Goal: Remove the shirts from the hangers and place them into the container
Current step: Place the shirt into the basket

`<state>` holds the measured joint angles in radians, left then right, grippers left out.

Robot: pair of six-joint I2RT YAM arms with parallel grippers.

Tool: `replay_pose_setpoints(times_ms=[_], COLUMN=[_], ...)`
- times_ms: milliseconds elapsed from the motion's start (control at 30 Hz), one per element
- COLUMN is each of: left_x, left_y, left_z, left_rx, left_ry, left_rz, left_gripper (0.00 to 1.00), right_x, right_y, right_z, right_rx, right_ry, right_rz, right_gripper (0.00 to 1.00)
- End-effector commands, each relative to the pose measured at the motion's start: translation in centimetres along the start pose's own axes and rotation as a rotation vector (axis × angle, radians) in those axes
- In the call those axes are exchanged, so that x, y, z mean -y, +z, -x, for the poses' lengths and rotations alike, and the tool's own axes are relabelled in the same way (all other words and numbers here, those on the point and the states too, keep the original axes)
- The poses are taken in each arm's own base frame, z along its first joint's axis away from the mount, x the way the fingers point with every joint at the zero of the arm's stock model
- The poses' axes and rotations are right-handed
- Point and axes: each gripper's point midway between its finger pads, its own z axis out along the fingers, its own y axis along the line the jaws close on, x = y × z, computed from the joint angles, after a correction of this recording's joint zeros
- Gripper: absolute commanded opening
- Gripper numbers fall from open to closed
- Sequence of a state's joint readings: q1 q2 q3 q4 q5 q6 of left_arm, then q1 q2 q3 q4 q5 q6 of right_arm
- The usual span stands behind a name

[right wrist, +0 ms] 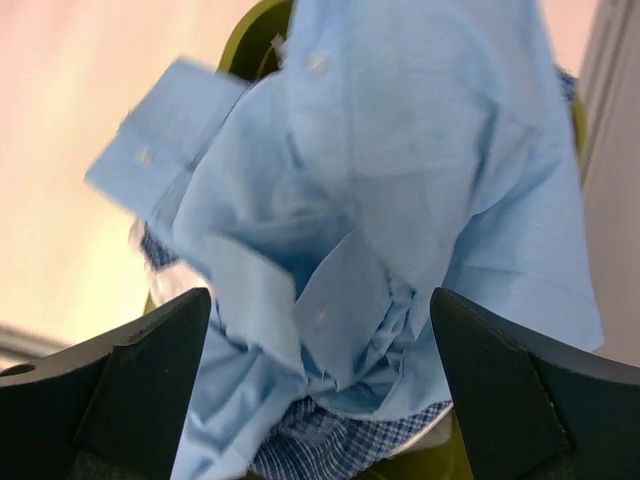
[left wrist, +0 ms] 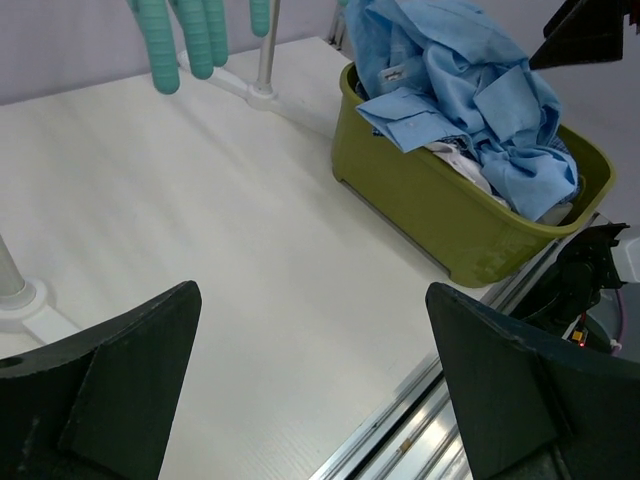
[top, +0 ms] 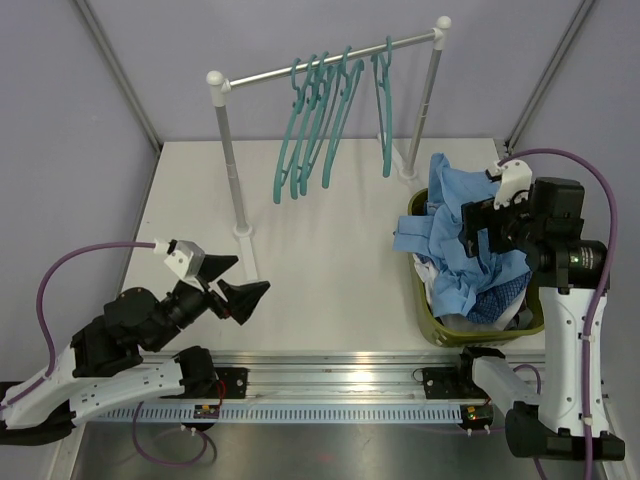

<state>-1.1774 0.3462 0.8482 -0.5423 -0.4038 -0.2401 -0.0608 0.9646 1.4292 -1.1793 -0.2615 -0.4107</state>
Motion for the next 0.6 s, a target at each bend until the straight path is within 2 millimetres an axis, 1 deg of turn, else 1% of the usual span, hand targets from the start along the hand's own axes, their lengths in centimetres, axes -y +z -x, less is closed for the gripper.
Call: replay_pose_setpoints(times_ms=[0, 33, 67, 100, 133, 200, 233, 367, 500, 567], left_x=[-1.4, -1.7, -2.2, -2.5, -2.9, -3.2, -3.2, -3.2, -3.3, -3.4], left_y=[-0.4, -0.4, -0.4, -0.4, -0.4, -0.3, -0.3, -0.3, -0.5, -0.6], left_z=[0.4, 0.2, 0.1, -0.6, -0.7, -1.4, -1.5, -1.6, -1.6, -1.5], left_rx=[0.003, -0.006, -0.011, -0.037, -0.041, -0.062, -0.062, -0.063, -0.062, -0.058], left_ry=[-0.036, -0.040, -0.055, -0.050, -0.065, -0.065, -0.074, -0.083, -0.086, -0.091], left_rz=[0.084, 0.105, 0.139, 0.160, 0.188, 0.210, 0.214, 0.213, 0.215, 0.215], left_gripper=[0.99, 0.99, 0.99, 0.99, 0.99, 0.99, 0.99, 0.99, 0.99, 0.99], right_x=[3.0, 3.6, 4.0, 4.2, 4.4, 4.5, 4.9, 5.3, 5.0, 5.3], right_y=[-1.0, -1.2, -1.8, -2.9, -3.3, -3.7, -4.1, -4.0, -4.0, -3.9], right_z=[4.5, 4.6, 5.7, 6.1, 6.4, 6.6, 6.3, 6.1, 6.0, 5.9], right_rx=[0.235, 0.258, 0.323, 0.370, 0.398, 0.411, 0.403, 0.402, 0.418, 0.419], right_ry=[0.263, 0.282, 0.314, 0.325, 0.333, 0.376, 0.396, 0.401, 0.393, 0.365], right_rz=[-0.201, -0.239, -0.265, -0.288, -0.303, -0.314, -0.344, -0.370, -0.361, -0.372], right_gripper=[0.99, 0.99, 0.99, 0.99, 0.99, 0.99, 0.99, 0.99, 0.99, 1.00])
